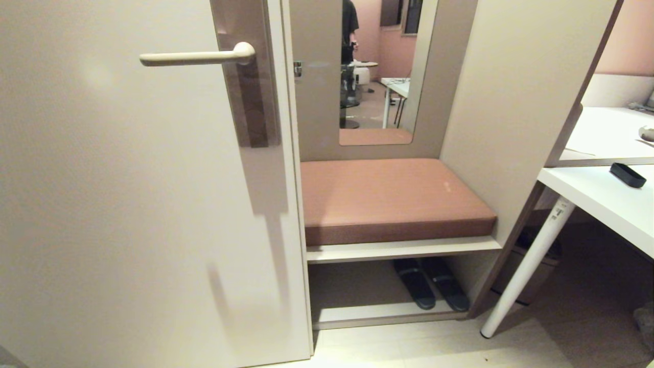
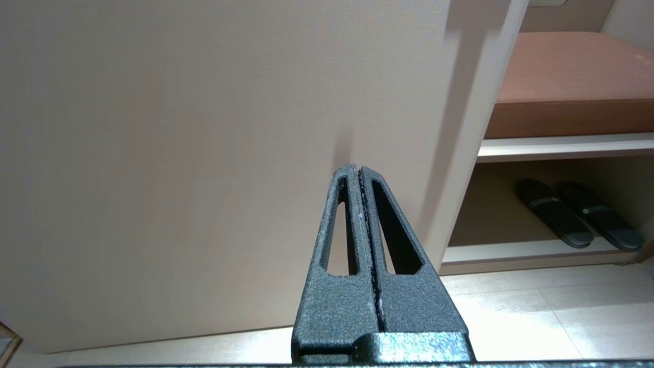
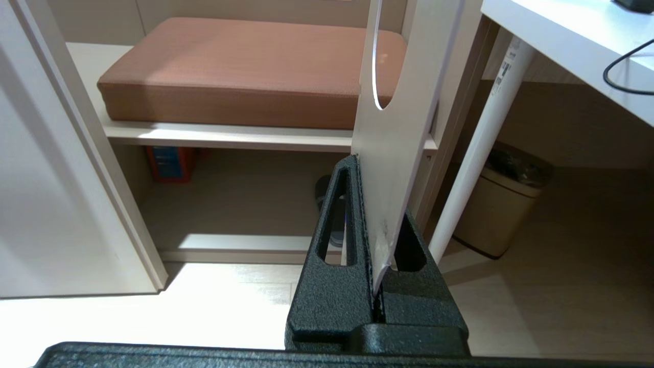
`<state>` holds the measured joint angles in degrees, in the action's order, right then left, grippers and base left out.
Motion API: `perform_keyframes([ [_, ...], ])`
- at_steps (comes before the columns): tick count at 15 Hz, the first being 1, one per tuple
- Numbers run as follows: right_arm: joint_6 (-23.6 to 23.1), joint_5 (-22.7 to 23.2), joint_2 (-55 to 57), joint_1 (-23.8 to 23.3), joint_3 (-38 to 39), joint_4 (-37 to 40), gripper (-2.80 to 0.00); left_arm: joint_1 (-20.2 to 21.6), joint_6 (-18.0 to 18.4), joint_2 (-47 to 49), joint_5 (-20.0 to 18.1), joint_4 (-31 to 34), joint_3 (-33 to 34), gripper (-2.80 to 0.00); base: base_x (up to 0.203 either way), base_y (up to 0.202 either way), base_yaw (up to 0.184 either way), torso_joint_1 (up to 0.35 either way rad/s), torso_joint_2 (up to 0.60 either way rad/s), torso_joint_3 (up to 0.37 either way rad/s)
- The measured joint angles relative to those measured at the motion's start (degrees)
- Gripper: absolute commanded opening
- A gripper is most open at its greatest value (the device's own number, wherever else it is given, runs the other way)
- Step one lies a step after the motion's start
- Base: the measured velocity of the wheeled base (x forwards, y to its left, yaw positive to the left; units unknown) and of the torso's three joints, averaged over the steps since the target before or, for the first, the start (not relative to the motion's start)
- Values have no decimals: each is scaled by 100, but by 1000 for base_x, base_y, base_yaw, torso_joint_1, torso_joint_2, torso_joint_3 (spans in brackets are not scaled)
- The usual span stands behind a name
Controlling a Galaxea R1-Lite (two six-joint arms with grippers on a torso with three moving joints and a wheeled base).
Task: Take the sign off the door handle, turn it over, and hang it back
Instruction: Hand it to the other hand
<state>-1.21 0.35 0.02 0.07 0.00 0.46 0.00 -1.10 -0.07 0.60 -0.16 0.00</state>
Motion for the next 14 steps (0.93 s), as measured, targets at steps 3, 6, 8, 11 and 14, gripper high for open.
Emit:
perform_keyframes([
  [3,-21,8,0,0,-62,41,-280,0,-2,0,-2,0,0,-280,0,0,0,0,0,0],
  [6,-9,162,0,0,-470,461,-280,0,0,0,2,-2,0,-280,0,0,0,0,0,0],
  [8,-2,251,0,0,-771,852,-280,0,6,0,0,0,0,-280,0,0,0,0,0,0],
  [11,0,269,59,0,-1073,934,-280,0,20,0,0,2,0,-280,0,0,0,0,0,0],
  [14,6,267,547,14,-1414,821,-280,0,50,0,-3,2,0,-280,0,0,0,0,0,0],
])
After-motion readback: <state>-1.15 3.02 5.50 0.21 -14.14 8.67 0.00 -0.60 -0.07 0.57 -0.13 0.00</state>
